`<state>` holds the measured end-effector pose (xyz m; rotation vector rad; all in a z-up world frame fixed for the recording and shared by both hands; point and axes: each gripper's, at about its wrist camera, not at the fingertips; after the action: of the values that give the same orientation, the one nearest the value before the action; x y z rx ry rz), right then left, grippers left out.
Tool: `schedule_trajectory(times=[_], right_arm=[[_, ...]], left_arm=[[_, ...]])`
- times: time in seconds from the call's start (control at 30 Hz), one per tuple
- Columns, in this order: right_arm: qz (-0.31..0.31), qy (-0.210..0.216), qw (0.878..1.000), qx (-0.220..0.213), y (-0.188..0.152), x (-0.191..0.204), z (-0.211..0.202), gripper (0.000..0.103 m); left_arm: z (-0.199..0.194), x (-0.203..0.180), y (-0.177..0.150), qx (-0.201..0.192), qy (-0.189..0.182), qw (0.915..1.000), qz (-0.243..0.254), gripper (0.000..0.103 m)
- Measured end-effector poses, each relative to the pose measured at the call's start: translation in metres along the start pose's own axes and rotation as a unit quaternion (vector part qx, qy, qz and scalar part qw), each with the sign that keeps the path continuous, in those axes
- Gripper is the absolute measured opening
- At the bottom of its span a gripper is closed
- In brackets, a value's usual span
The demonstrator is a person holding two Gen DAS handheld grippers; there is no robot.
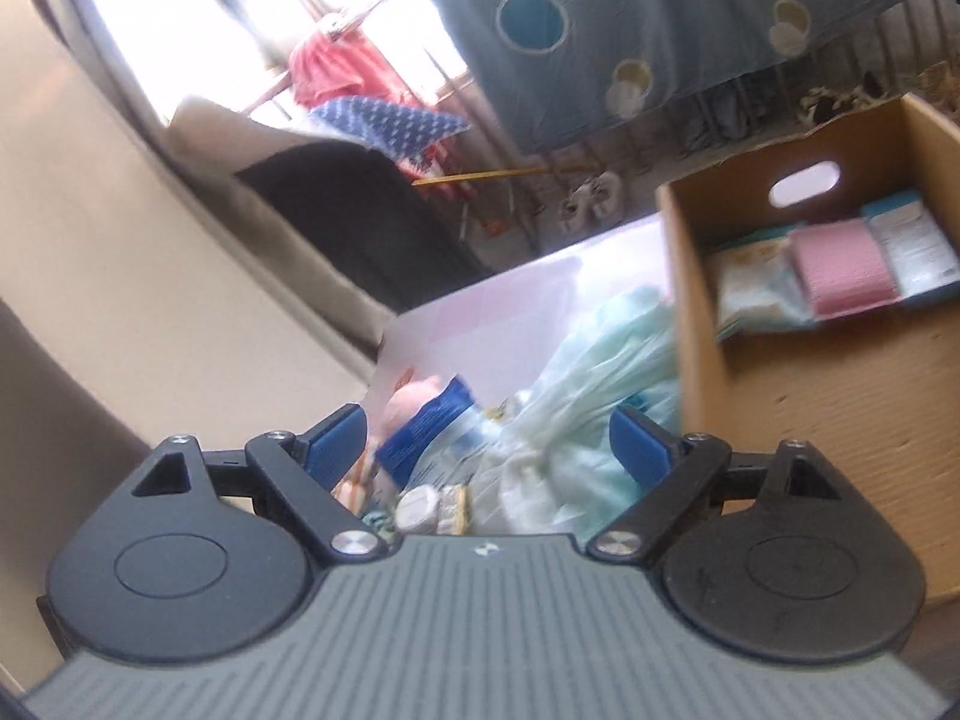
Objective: Organize soft objects
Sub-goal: 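Move the right tool back over the table to the blue-and-white bag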
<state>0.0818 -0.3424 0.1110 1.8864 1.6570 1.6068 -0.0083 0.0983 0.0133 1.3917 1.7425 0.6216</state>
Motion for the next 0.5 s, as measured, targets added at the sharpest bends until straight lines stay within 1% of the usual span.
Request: schedule_trajectory(times=[0.1, 0.2, 0.37, 0.5], right_arm=[[0.018, 0.024, 0.999, 0.028, -0.019, 0.015, 0.017, 0.088], [0.032, 0.029, 0.997, 0.056, -0.034, 0.026, 0.033, 0.088], [0.048, 0.042, 0.994, 0.087, -0.058, 0.042, 0.045, 0.088], [0.05, 0.048, 0.993, 0.098, -0.069, 0.054, 0.046, 0.088]], left_arm=[[-0.003, 0.005, -0.003, -0.004, -0.01, 0.9998, -0.016, 0.089], [-0.005, 0.009, -0.006, -0.005, -0.022, 0.9994, -0.027, 0.089], [-0.013, 0.004, -0.011, -0.01, -0.032, 0.9993, -0.016, 0.089], [-0.023, -0.002, -0.013, -0.018, -0.035, 0.9992, 0.002, 0.09]])
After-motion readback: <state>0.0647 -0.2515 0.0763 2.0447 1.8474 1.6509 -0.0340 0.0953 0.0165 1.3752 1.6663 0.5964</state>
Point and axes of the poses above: each gripper's, at about its wrist camera, not at the fingertips, and z roughly the way its jaws point, x to its left, y to its top, and after that the axes turned 10 degrees about -x, right-handed
